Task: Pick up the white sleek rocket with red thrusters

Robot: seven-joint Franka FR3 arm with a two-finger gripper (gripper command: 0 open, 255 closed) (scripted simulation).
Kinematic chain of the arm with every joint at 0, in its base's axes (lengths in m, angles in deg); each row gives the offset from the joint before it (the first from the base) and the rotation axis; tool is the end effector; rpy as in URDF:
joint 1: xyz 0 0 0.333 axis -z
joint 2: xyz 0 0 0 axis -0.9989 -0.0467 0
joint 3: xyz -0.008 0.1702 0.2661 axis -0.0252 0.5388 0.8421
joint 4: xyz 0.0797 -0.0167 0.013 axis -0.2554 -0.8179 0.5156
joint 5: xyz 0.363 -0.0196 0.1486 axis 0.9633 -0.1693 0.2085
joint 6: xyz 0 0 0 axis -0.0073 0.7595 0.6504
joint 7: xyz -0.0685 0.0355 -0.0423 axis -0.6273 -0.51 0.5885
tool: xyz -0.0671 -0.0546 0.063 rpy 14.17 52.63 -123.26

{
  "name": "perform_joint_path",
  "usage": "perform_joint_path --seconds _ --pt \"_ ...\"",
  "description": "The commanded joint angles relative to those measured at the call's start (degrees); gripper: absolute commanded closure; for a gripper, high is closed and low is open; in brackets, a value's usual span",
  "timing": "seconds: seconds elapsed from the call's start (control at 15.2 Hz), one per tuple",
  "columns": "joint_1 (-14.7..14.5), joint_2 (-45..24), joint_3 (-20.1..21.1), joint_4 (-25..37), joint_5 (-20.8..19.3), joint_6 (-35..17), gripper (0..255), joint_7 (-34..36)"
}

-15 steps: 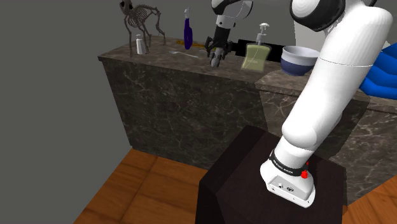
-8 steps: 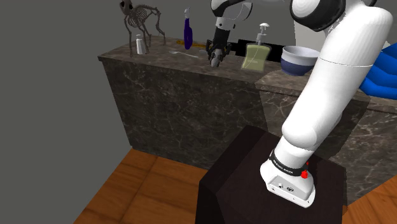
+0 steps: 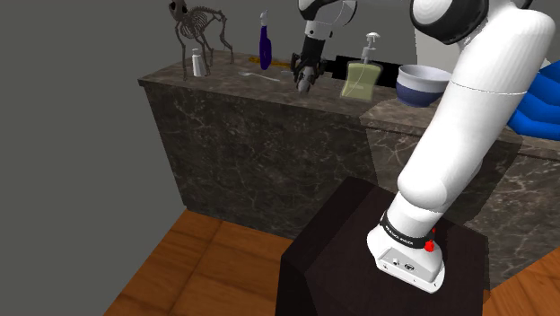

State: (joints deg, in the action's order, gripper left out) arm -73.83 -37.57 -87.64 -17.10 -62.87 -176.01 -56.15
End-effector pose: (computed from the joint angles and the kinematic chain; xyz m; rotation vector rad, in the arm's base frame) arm 0.5271 -0.2629 0.4931 -2.8156 1.0129 -0.0635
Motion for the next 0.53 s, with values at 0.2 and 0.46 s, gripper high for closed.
perform_joint_path --seconds 0.2,0.46 --pt "0.05 0.26 -0.05 3.50 -0.28 3.71 255 0.62" --pt "0.11 0.34 -0.11 6.47 -0.43 6.72 255 1.07"
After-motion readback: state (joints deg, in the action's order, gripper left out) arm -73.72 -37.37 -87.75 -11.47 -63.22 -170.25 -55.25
